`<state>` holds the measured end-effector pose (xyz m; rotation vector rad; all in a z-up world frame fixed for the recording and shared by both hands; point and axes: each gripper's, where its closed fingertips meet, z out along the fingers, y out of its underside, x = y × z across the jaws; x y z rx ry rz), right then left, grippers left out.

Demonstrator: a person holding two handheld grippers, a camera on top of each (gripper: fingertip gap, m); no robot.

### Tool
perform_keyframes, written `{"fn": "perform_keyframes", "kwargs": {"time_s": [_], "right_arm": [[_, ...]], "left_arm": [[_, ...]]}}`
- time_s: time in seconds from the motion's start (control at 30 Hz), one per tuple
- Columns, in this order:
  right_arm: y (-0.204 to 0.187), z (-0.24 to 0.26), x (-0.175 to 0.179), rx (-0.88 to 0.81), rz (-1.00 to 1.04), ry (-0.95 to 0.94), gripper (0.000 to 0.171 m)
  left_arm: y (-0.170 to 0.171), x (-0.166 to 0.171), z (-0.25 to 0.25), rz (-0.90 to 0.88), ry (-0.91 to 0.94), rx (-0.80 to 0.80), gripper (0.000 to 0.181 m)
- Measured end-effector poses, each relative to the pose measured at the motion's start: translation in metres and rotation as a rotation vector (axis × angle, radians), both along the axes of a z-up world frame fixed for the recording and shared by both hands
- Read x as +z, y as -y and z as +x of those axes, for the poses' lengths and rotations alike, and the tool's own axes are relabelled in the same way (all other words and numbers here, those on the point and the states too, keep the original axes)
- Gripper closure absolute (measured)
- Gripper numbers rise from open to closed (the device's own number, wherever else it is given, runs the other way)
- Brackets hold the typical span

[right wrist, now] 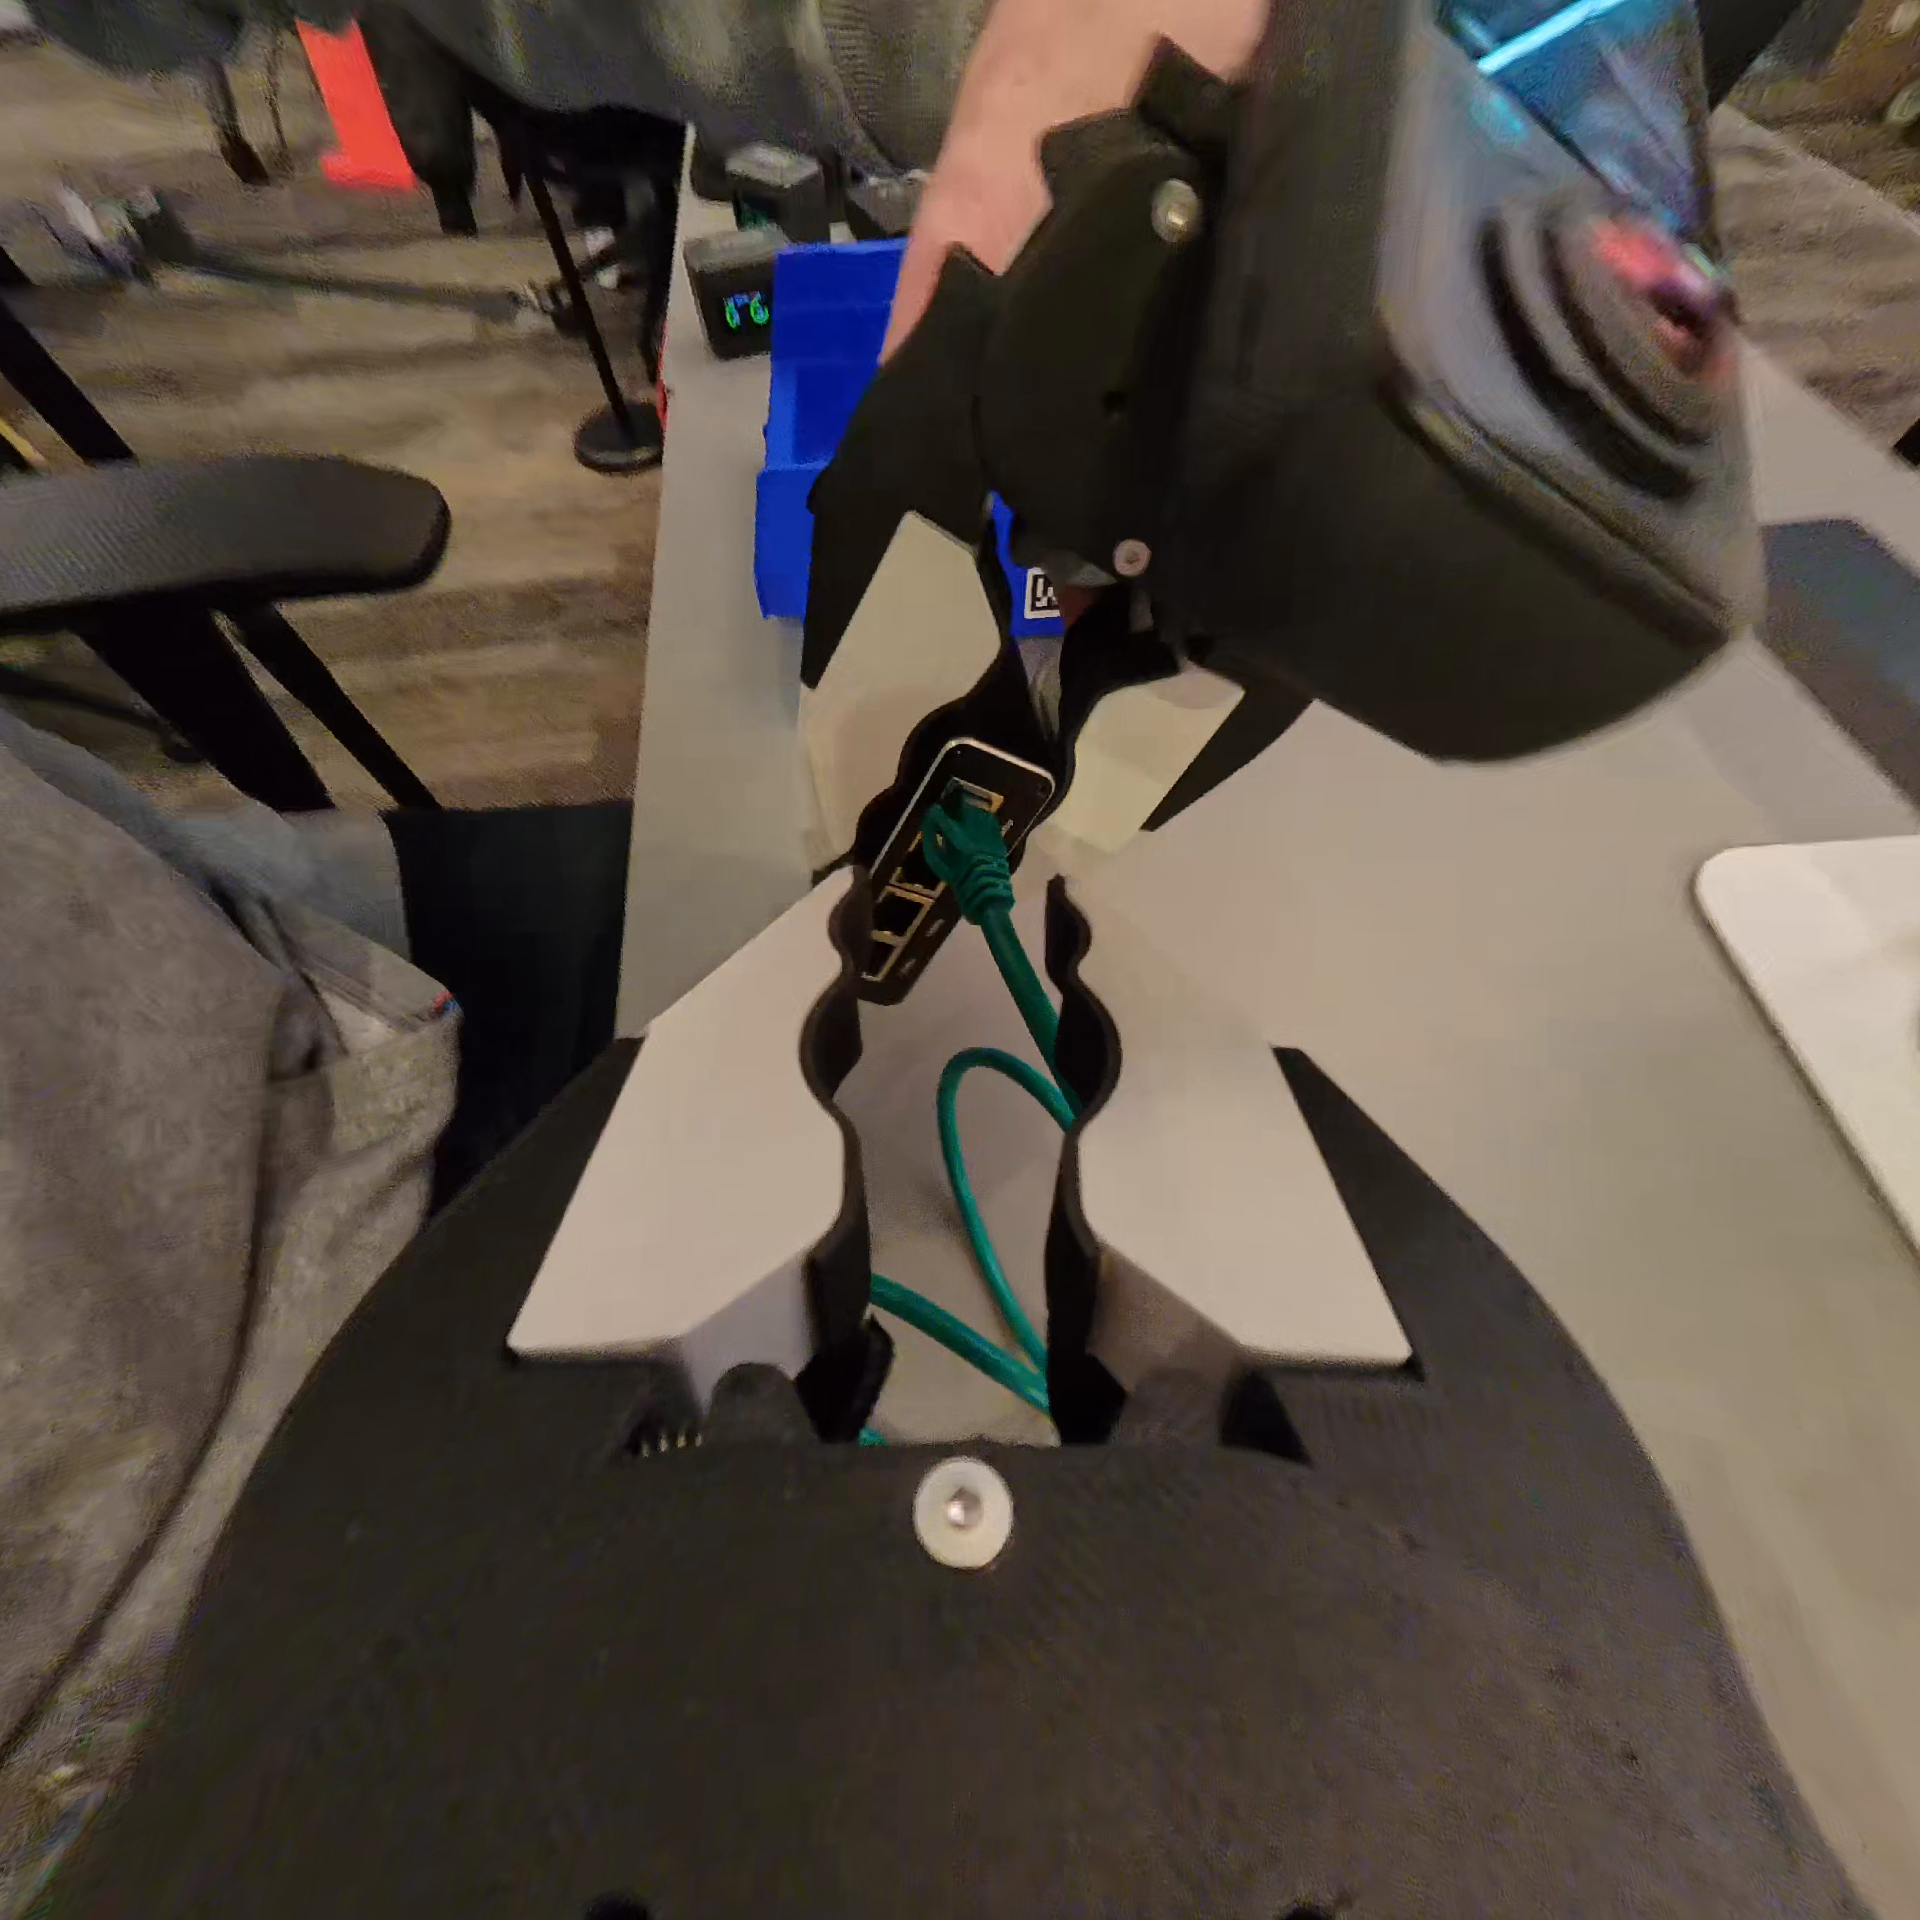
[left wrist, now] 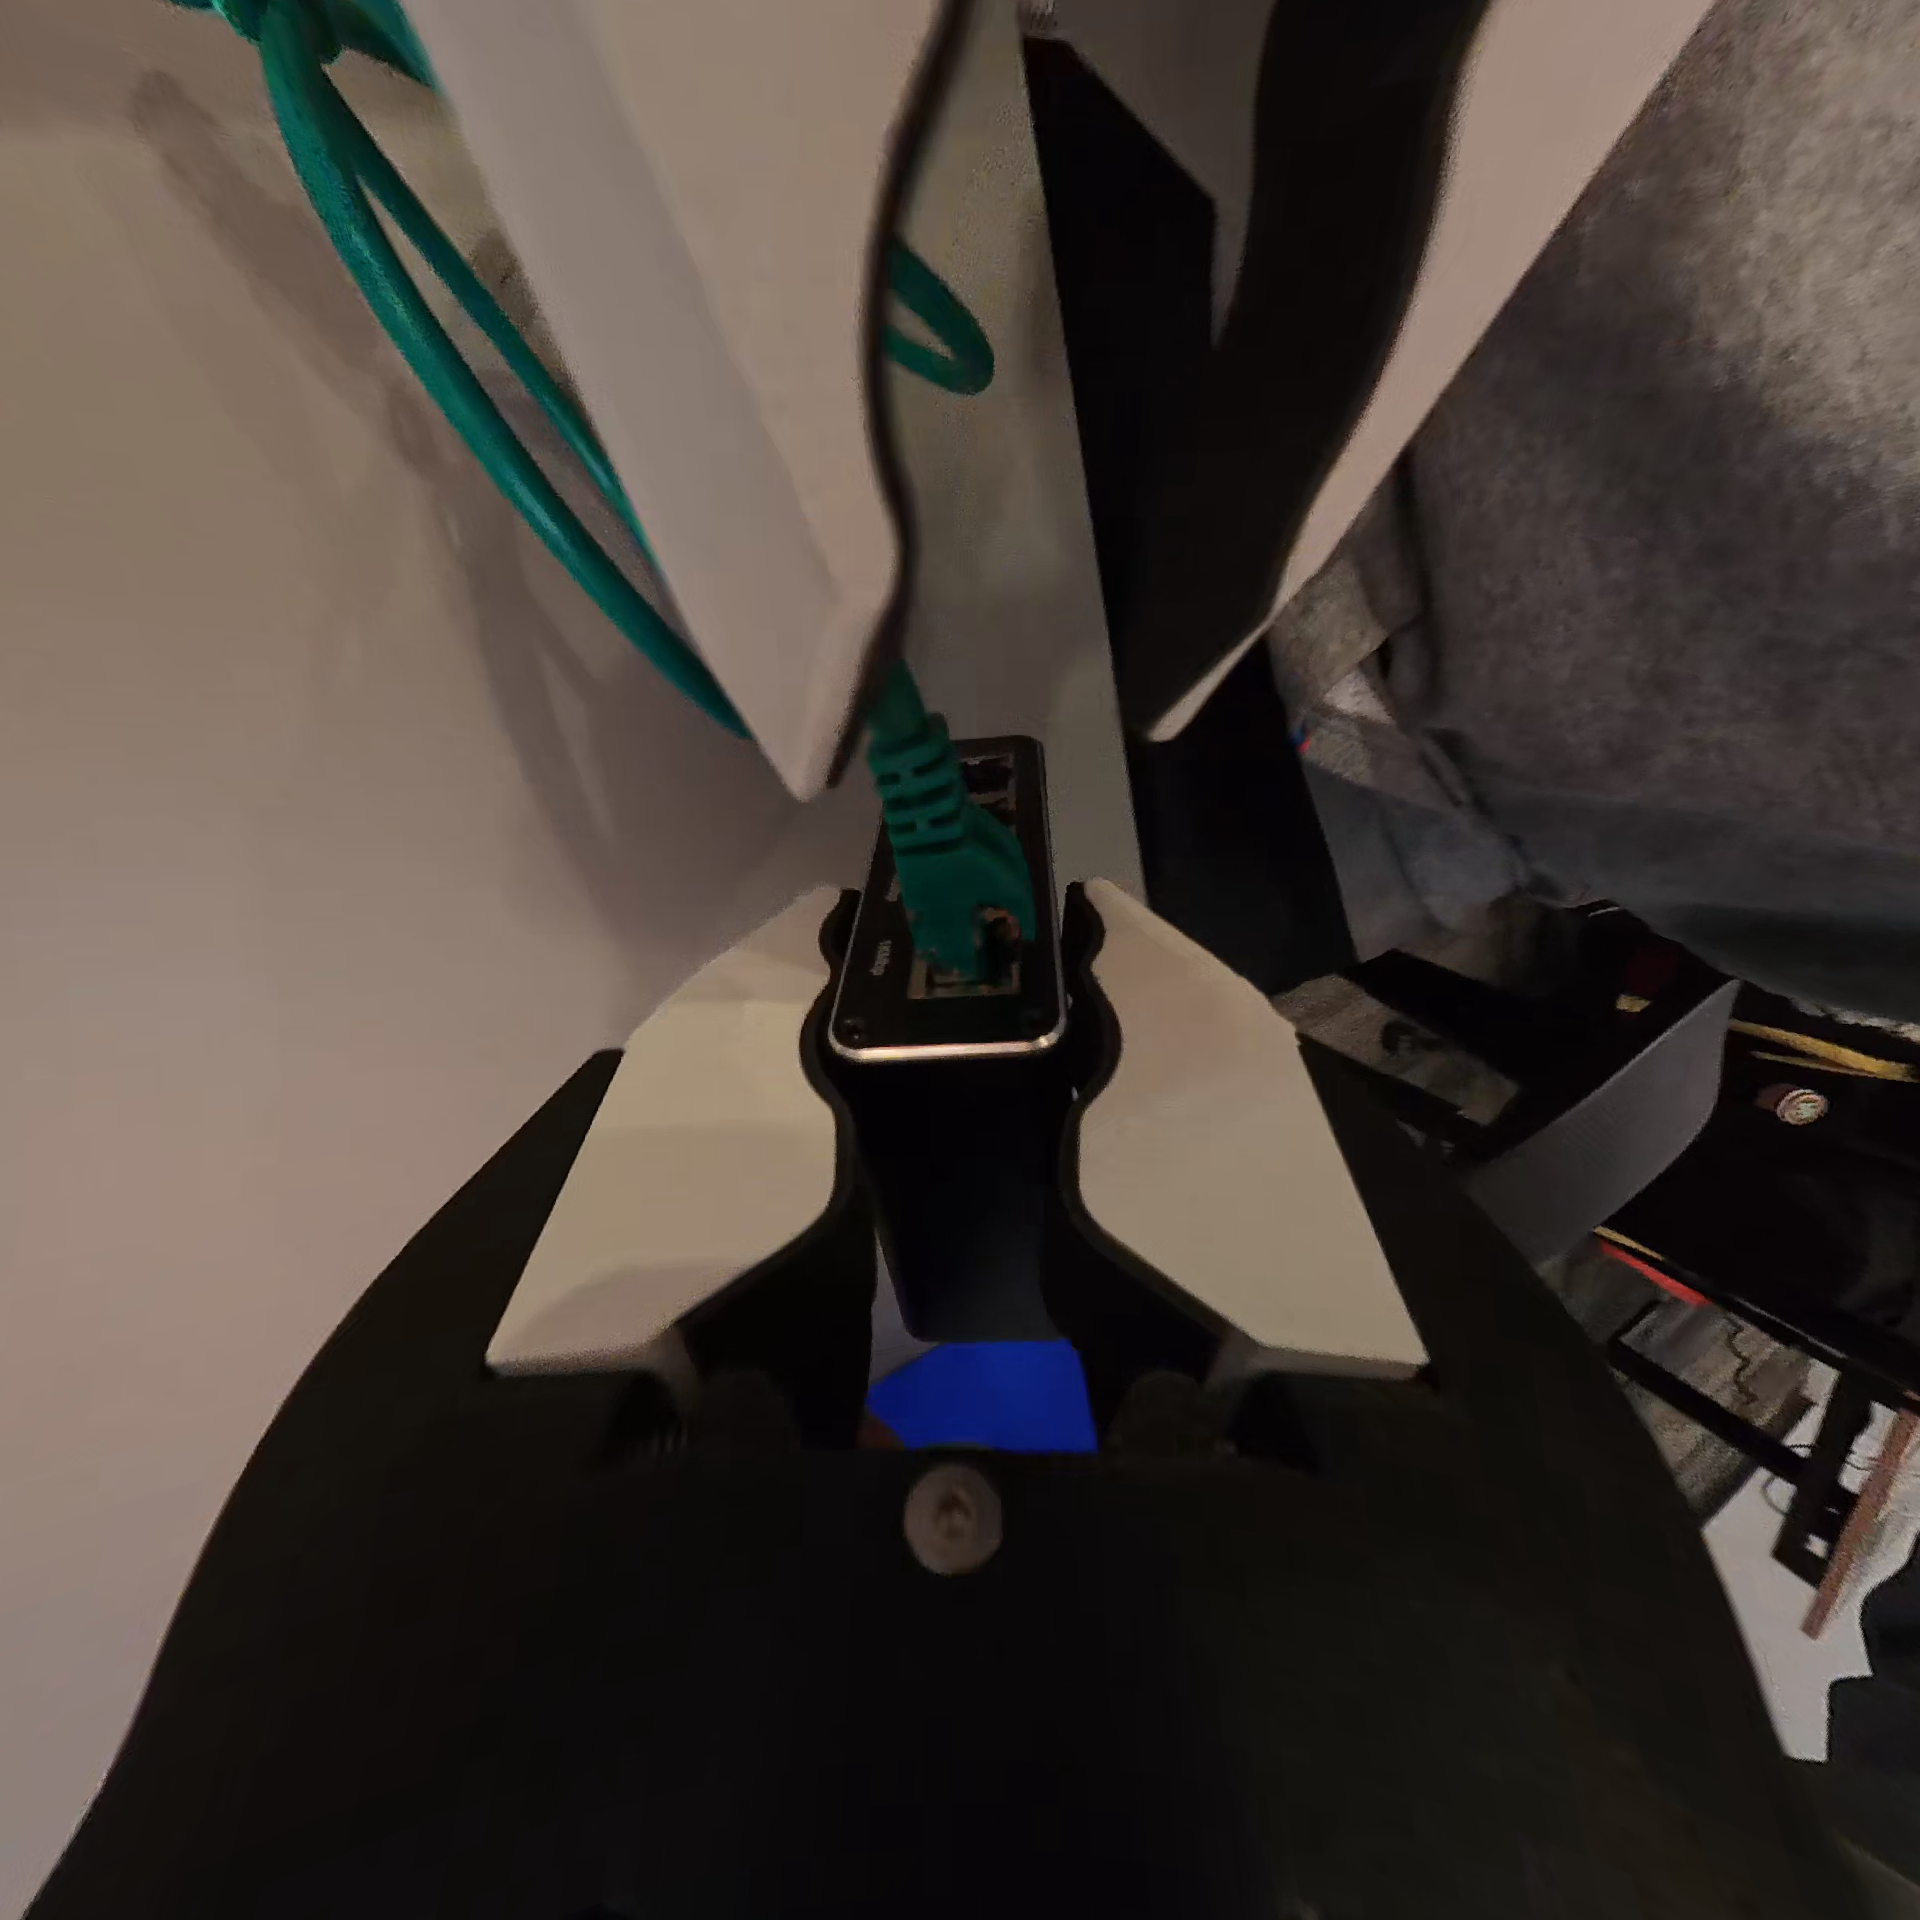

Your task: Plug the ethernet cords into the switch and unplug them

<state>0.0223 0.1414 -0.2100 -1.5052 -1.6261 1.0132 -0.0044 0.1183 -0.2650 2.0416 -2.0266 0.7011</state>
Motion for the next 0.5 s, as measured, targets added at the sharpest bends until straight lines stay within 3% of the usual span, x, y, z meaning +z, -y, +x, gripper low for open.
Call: {"fn": "perform_keyframes", "kwargs": {"time_s": [0.2,0.5], "right_arm": [[-0.011,0.001,0.004,-0.032,-0.205,-0.077,0.129],[-0.016,-0.006,-0.011,-0.026,-0.197,0.018,0.140]], "left_arm": [[-0.009,0.000,-0.003,0.086,-0.046,-0.039,0.145],[-0.024,-0.007,-0.011,0.215,-0.193,-0.120,0.145]]}}
